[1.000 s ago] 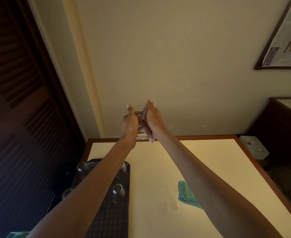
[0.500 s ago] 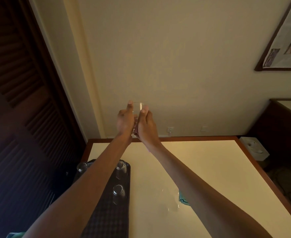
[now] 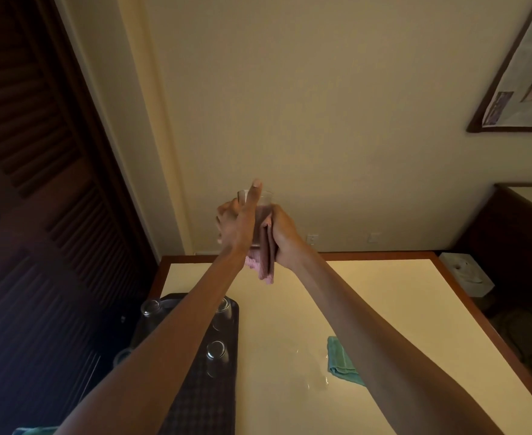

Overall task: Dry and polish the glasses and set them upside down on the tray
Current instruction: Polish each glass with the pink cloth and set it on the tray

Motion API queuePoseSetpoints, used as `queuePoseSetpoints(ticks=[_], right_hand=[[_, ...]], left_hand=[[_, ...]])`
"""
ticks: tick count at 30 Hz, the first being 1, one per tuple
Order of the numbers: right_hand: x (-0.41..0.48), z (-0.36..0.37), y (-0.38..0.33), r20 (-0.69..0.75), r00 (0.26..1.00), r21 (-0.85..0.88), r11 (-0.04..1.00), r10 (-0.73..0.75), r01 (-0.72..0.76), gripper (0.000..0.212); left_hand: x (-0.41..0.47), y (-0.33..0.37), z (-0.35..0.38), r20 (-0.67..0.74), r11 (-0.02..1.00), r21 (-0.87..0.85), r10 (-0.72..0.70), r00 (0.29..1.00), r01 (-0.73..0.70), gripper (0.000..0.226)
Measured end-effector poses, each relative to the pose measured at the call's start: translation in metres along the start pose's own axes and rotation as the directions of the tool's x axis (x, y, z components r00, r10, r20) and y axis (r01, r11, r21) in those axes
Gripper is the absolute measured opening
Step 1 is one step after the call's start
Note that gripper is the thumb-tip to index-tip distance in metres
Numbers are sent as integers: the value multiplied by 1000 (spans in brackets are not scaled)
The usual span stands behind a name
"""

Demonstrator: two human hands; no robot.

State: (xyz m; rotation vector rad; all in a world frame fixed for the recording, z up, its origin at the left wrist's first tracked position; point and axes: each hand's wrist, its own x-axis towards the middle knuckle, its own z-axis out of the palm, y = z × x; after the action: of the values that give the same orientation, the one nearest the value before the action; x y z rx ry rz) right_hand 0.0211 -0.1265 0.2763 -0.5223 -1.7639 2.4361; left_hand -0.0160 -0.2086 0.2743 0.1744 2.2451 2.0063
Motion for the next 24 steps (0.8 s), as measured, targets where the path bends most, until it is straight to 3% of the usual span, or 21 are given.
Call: queuePoseSetpoints(ticks=[5,8,13,17,21,24], right_hand=[[-1,-3,28,4,997,-76,994,78,-77,32],[-1,-6,40,13,990,42,989,144,-144,38],[6,-4,44,-95,979,259,954,181,-151,40],[11,-5,39,-197,976,268,963,91,-35,26],[18,-2,44,-241,961,152,973,-135,175,38],[13,8,45,-255,866,-87,902,-430,422,47]], left_hand=[[4,3,-4,-74,992,-10,128,989,-129,58],[7,3,-5,-91,990,-49,124,988,-129,40],[15,1,-16,46,994,-100,46,998,-41,53],[24,-5,-37,148,999,31,36,988,-41,73],[21,-9,-47,199,978,169,85,976,-119,47],[17,-11,-46,186,978,204,-2,983,-36,38]])
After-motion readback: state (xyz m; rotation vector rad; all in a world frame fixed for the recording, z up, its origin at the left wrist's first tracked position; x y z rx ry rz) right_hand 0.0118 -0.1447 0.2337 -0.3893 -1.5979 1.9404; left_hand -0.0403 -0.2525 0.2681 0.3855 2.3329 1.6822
